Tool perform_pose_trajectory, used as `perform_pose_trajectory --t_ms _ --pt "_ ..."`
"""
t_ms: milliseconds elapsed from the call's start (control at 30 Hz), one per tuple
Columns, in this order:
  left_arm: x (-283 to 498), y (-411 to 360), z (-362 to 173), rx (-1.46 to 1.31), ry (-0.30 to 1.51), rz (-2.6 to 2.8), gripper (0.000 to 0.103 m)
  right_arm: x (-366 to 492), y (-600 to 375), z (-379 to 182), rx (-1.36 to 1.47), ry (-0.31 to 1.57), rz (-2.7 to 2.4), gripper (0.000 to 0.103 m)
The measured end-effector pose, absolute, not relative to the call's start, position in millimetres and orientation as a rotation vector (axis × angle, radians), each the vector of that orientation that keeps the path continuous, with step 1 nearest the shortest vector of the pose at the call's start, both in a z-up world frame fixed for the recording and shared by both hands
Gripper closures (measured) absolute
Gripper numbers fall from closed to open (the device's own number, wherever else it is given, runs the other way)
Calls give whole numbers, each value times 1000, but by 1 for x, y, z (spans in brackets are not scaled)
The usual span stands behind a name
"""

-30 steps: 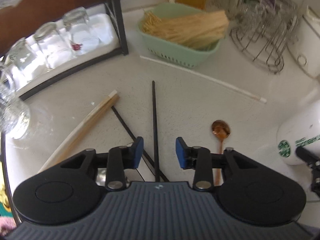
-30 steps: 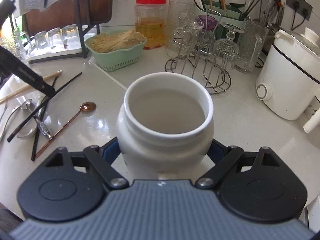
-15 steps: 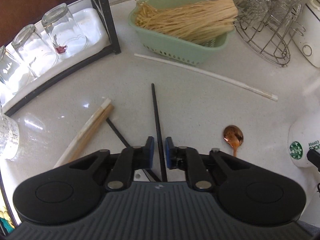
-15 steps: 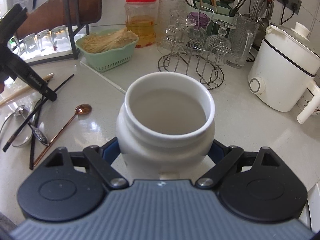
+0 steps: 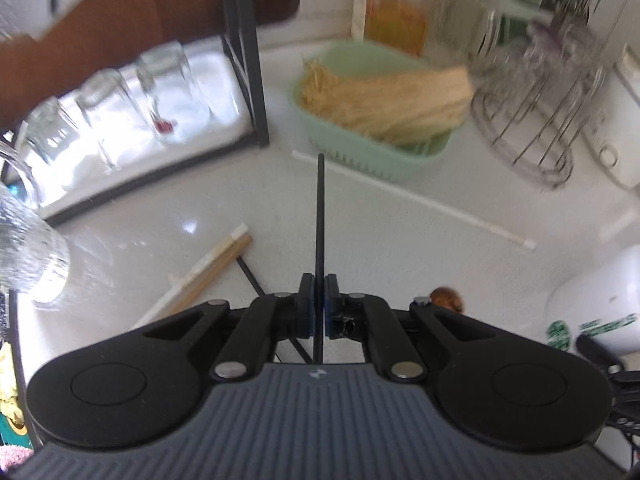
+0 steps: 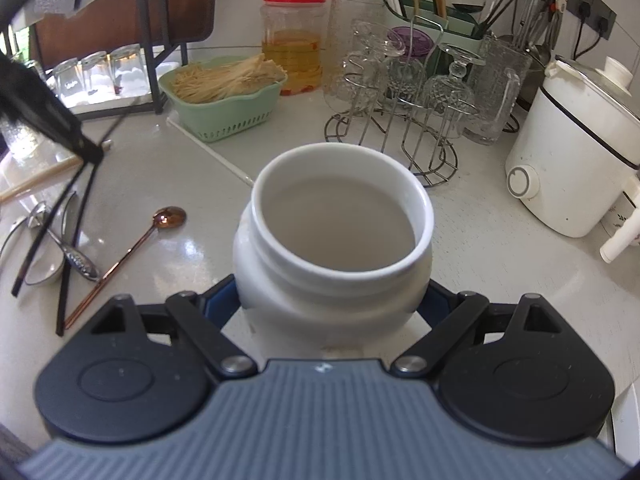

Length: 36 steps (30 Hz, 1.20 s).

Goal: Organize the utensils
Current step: 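Lower the left tool onto a black chopstick and close on it, then lift the black chopstick with the left tool and carry it over the mug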

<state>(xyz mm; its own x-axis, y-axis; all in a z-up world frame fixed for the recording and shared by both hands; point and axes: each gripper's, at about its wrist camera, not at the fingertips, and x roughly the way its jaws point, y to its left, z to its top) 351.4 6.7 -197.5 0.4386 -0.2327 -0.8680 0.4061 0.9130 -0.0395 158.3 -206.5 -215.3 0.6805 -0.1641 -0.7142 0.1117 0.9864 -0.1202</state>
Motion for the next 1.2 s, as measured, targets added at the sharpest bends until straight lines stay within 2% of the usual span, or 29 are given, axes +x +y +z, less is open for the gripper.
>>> perform_pose_trajectory --t_ms 367,600,1200 --pt "313 17 -123 33 901 -423 98 162 -208 -215 -98 810 -96 10" --pt "298 -7 -71 -4 800 -483 98 162 -209 -215 -102 806 -83 10" --pt "289 -78 -2 -39 630 -612 98 161 -211 -215 -99 803 -60 11"
